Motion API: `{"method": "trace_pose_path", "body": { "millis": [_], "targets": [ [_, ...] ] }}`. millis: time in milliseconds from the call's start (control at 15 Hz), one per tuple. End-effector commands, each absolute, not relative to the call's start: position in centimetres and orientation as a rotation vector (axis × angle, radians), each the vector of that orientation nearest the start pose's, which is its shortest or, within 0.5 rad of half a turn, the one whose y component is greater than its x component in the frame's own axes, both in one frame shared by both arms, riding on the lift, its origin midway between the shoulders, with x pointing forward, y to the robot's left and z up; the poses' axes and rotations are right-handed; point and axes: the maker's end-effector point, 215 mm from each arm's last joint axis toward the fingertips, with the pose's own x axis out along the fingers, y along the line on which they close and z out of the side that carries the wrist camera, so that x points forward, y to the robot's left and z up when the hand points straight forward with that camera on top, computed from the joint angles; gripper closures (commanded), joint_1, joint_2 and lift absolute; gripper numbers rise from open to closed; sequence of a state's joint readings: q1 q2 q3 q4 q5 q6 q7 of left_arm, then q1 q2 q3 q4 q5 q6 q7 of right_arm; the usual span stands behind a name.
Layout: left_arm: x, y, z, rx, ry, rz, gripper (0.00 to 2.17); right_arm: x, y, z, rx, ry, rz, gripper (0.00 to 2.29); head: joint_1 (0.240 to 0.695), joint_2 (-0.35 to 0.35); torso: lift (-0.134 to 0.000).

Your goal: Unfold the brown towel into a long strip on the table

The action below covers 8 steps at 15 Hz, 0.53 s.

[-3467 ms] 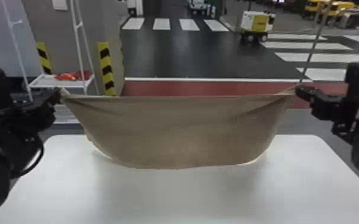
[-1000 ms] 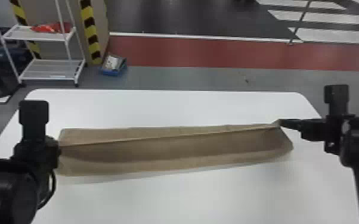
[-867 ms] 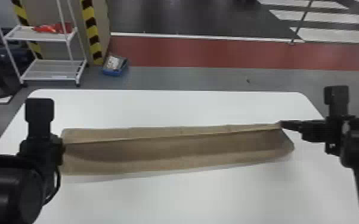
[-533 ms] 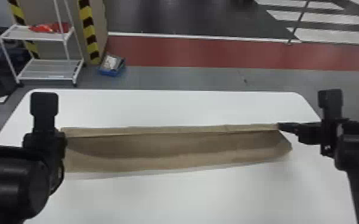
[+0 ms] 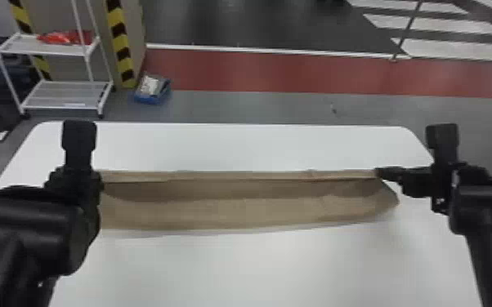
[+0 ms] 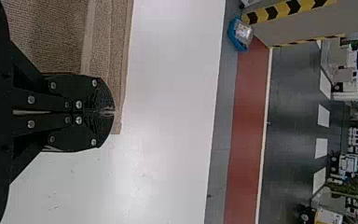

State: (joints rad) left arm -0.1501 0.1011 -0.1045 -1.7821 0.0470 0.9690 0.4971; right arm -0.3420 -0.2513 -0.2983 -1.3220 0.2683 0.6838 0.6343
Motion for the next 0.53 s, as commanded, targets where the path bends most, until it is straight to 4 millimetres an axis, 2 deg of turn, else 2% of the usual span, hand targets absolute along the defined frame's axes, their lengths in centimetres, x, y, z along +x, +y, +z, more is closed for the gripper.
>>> {"method": "trace_pose_path", "body": {
  "millis": [0, 67, 133, 200, 267, 400, 467],
  "targets": [
    [57.9, 31.8, -39.6, 0.283, 0.568, 0.417, 0.04, 61.5, -43.2, -42.9, -0.098, 0.624, 0.105, 0.59, 0.695, -0.11, -0.117],
    [58.6, 32.0, -38.9, 0.276, 0.526, 0.423, 0.04, 61.9, -43.0, -42.6, -0.108, 0.606, 0.107, 0.24, 0.695, -0.109, -0.117],
    [59.2, 32.1, -38.1, 0.269, 0.481, 0.43, 0.04, 62.4, -42.9, -42.6, -0.106, 0.595, 0.108, 0.08, 0.695, -0.108, -0.117],
    [59.4, 32.6, -37.7, 0.265, 0.459, 0.442, 0.04, 62.6, -43.3, -42.7, -0.111, 0.59, 0.091, 0.05, 0.695, -0.106, -0.117],
    [59.3, 33.2, -37.3, 0.253, 0.433, 0.459, 0.04, 63.1, -43.0, -42.1, -0.117, 0.551, 0.1, 0.05, 0.695, -0.101, -0.117],
    [59.3, 34.2, -34.9, 0.198, 0.272, 0.472, 0.04, 63.0, -44.1, -41.6, -0.09, 0.494, 0.08, 0.06, 0.695, -0.094, -0.117],
    [58.5, 35.1, -35.2, 0.152, 0.24, 0.439, 0.04, 62.4, -45.3, -42.0, -0.06, 0.496, 0.072, 0.06, 0.695, -0.09, -0.117]
  ]
}}
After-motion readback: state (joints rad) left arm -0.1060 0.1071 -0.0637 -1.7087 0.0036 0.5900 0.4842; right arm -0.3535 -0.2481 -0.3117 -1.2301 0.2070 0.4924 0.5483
